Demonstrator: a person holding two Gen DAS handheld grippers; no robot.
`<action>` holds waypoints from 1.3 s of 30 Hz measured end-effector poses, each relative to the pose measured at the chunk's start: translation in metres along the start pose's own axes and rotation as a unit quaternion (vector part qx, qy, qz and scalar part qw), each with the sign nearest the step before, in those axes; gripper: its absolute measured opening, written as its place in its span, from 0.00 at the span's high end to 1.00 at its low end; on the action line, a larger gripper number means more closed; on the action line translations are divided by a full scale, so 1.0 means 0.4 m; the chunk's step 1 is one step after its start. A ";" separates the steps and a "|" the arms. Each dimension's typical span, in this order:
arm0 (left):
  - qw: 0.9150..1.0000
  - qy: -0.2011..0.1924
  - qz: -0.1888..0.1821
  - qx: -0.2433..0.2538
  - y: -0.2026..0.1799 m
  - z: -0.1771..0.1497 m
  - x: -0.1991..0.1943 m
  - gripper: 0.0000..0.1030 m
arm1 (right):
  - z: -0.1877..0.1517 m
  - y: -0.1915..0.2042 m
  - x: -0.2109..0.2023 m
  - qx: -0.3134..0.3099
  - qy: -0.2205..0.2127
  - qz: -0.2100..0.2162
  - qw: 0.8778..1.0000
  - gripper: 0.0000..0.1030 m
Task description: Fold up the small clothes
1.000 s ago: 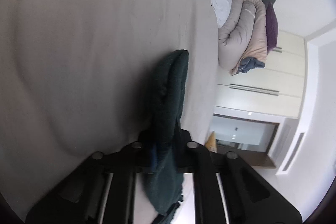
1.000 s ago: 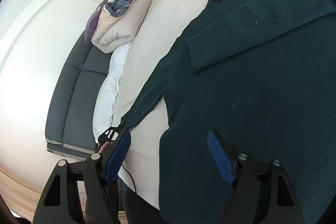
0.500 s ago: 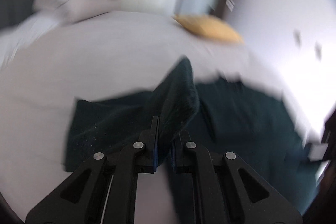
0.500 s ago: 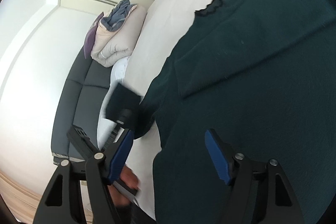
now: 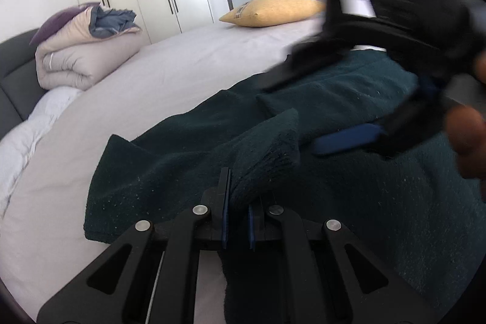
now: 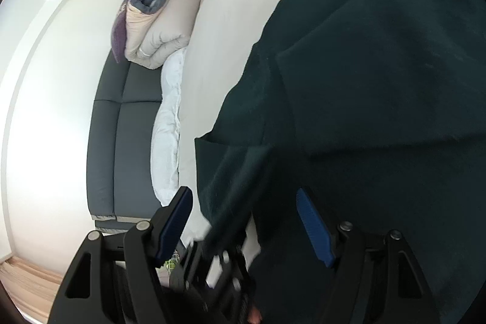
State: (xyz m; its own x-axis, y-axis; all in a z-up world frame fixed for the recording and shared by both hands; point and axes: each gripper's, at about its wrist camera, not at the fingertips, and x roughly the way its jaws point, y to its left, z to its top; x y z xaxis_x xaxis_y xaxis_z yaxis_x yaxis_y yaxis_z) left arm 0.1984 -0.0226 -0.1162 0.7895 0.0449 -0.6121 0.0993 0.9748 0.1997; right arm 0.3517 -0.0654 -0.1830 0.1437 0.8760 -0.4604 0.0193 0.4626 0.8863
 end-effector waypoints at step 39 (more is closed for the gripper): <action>0.951 0.058 -0.158 -0.260 0.438 0.116 0.115 0.86 | 0.224 -0.127 -0.459 -0.089 -0.147 -0.274 0.946 0.92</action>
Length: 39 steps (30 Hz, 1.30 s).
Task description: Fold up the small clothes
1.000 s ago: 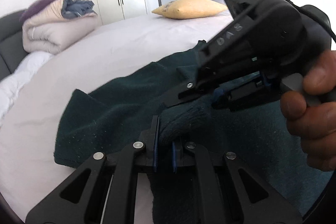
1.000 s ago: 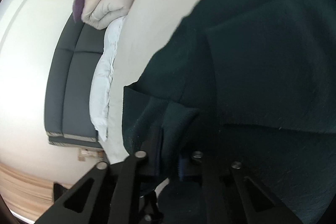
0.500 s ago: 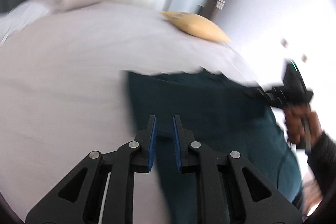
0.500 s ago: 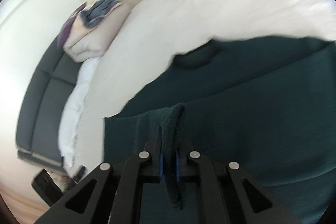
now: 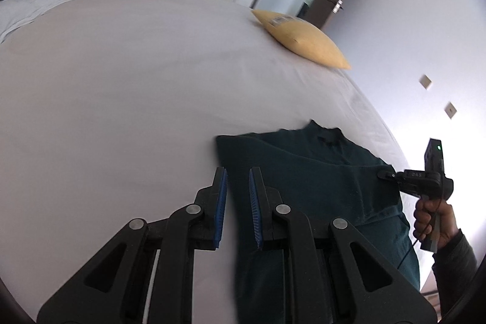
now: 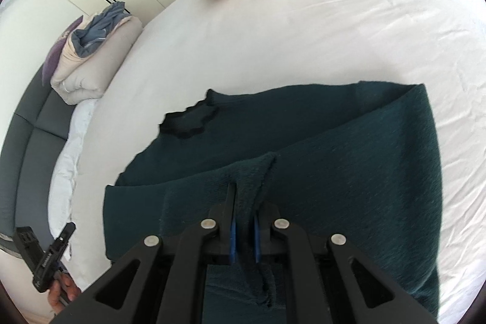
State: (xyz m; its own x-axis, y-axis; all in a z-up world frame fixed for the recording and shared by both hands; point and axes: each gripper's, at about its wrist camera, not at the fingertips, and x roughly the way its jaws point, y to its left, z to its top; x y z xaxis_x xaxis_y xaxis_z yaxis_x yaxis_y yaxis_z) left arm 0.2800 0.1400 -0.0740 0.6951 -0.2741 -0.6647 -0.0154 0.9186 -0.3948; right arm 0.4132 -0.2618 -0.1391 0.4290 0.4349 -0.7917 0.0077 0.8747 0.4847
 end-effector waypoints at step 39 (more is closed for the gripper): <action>0.995 0.089 0.036 0.030 -0.114 -0.086 0.287 0.86 | -0.042 -0.094 -0.016 0.069 -0.023 0.006 0.997 0.84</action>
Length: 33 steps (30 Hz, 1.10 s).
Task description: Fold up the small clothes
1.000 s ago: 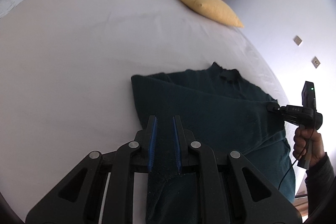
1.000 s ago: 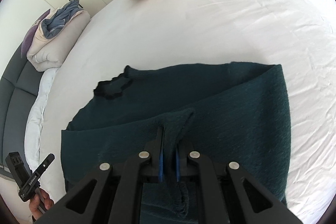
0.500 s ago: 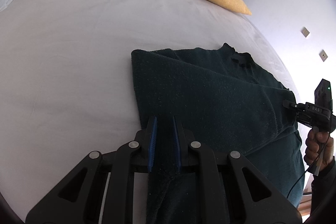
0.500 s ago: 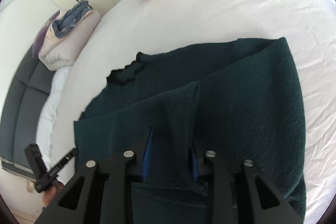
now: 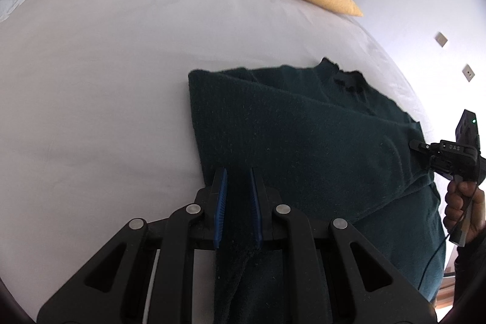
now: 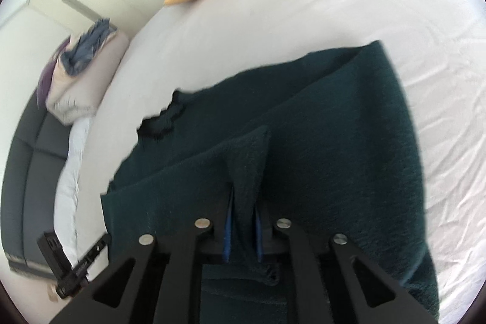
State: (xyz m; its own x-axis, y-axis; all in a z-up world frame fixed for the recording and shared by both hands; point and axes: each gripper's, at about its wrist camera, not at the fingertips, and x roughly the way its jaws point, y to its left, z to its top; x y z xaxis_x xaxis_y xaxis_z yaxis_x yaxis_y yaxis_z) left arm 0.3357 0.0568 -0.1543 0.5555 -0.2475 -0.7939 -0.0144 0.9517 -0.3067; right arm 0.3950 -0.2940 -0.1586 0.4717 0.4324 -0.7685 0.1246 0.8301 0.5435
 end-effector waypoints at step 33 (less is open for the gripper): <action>0.999 0.003 -0.014 0.028 -0.042 -0.081 0.008 0.86 | -0.075 0.068 0.022 -0.068 -0.003 0.113 0.991 0.42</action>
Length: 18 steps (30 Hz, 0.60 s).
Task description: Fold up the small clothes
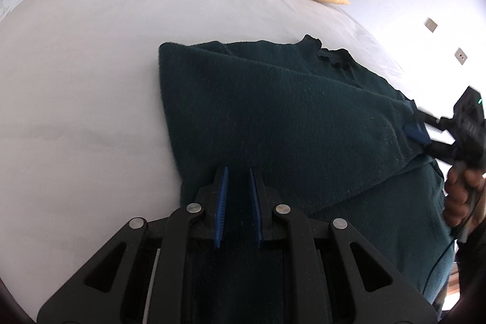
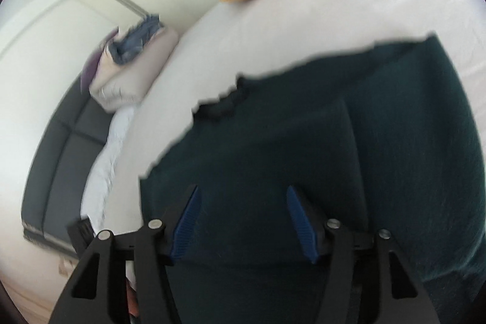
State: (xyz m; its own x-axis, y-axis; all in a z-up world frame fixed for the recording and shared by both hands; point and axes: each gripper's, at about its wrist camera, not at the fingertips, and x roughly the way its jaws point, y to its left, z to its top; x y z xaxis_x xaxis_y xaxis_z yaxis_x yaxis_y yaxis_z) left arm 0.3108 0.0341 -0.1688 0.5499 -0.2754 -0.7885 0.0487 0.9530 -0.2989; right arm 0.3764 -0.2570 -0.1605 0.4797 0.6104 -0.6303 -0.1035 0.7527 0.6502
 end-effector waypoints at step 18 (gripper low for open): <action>0.983 0.045 -0.149 -0.101 0.065 -0.483 -0.447 0.19 | -0.454 -0.045 -0.573 -0.020 -0.070 -0.074 0.995 0.26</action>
State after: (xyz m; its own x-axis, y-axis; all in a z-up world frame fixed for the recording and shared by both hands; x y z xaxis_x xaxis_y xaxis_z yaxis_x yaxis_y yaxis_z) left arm 0.0524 0.0838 -0.1394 0.4605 -0.5576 -0.6907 0.0248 0.7858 -0.6179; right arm 0.1100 -0.3656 -0.1049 0.6080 0.4539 -0.6514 -0.0555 0.8428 0.5354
